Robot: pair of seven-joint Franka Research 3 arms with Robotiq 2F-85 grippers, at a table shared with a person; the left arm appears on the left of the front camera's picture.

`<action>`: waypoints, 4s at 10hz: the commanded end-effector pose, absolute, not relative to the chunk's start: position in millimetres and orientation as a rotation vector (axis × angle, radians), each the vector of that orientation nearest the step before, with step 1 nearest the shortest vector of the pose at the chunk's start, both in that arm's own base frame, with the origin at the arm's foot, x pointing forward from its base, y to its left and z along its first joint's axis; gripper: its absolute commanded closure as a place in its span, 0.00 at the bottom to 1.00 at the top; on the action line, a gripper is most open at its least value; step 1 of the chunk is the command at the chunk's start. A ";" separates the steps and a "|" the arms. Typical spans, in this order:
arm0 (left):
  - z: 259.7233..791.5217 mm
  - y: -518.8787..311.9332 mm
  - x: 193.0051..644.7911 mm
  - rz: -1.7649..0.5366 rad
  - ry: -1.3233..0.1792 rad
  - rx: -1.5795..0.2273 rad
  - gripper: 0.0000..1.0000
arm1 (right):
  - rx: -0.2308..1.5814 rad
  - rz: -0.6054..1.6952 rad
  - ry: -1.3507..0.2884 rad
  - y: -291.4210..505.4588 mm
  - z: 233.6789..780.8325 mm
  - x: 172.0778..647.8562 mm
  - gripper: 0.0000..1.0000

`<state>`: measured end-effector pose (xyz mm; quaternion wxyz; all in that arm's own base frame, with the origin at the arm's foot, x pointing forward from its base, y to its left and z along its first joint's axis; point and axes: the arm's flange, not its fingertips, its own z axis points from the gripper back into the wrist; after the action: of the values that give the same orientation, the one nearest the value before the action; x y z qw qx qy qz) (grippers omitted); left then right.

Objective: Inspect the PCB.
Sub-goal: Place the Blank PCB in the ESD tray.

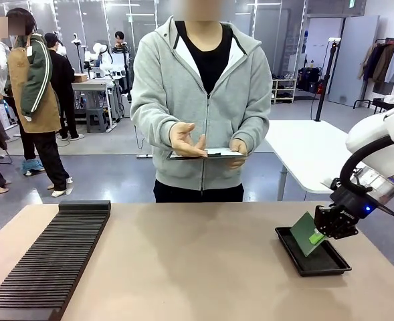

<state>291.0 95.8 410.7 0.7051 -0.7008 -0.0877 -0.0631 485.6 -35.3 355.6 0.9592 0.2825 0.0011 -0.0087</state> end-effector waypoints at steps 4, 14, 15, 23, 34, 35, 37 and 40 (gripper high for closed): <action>412.0 96.8 290.3 -0.143 -0.199 -1.560 0.00 | 0.519 -0.031 -0.001 -30.3 347.5 492.9 0.97; 412.0 96.8 290.3 -0.143 -0.199 -1.560 0.00 | 0.492 -0.018 0.004 -22.1 343.3 493.8 0.85; 412.0 96.8 290.3 -0.143 -0.199 -1.560 0.00 | 0.493 -0.023 0.004 -23.1 342.1 494.2 0.75; 412.0 96.8 290.3 -0.143 -0.199 -1.560 0.00 | 0.324 -0.044 -0.076 0.4 352.3 468.9 0.00; 412.0 96.8 290.3 -0.143 -0.199 -1.560 0.00 | 0.309 -0.013 -0.099 2.1 364.8 468.3 0.00; 412.0 96.8 290.3 -0.143 -0.199 -1.560 0.00 | 0.309 -0.013 -0.099 2.1 364.8 468.3 0.00; 412.0 96.8 290.3 -0.143 -0.199 -1.560 0.00 | 0.309 -0.013 -0.099 2.1 364.8 468.3 0.00; 412.0 96.8 290.3 -0.143 -0.199 -1.560 0.00 | 0.309 -0.013 -0.099 2.1 364.8 468.3 0.00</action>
<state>291.0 95.8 410.7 0.7051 -0.7008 -0.0877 -0.0631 467.2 0.3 366.4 0.9873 0.1508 -0.0493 -0.0079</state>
